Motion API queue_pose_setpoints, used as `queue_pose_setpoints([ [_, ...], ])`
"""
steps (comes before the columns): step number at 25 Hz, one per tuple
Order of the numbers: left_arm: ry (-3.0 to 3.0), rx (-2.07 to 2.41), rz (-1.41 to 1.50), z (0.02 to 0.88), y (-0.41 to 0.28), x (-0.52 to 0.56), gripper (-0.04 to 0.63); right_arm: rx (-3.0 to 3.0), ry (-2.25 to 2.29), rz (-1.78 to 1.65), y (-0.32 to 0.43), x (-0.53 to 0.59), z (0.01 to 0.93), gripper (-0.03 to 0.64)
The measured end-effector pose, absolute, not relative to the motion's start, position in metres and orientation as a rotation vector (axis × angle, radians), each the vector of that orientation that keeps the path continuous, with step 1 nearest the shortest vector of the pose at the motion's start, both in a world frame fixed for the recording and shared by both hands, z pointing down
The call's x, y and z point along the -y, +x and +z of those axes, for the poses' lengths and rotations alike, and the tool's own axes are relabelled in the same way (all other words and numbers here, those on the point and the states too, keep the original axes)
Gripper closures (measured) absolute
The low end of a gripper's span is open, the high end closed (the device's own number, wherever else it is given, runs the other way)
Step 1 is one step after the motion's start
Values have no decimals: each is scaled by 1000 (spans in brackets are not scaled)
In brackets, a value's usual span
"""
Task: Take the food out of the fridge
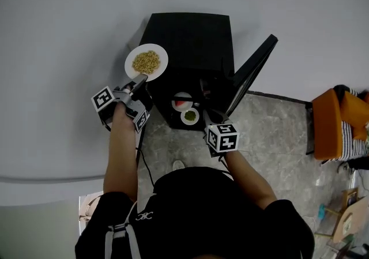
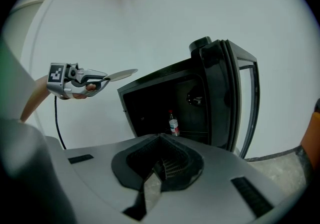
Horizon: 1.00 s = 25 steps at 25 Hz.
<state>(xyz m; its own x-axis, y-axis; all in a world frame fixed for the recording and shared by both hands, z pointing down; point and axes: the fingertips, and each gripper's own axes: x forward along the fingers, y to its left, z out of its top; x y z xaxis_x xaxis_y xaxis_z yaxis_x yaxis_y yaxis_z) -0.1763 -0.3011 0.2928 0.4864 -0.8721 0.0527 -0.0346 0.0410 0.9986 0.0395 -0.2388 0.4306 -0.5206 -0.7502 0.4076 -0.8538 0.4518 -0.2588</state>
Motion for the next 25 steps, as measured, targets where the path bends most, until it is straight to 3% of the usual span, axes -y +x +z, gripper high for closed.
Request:
queue_pose_setpoints([
  [25,1287,943,-790,321,-185,345,577,2460,1410,637,41,232,430,618],
])
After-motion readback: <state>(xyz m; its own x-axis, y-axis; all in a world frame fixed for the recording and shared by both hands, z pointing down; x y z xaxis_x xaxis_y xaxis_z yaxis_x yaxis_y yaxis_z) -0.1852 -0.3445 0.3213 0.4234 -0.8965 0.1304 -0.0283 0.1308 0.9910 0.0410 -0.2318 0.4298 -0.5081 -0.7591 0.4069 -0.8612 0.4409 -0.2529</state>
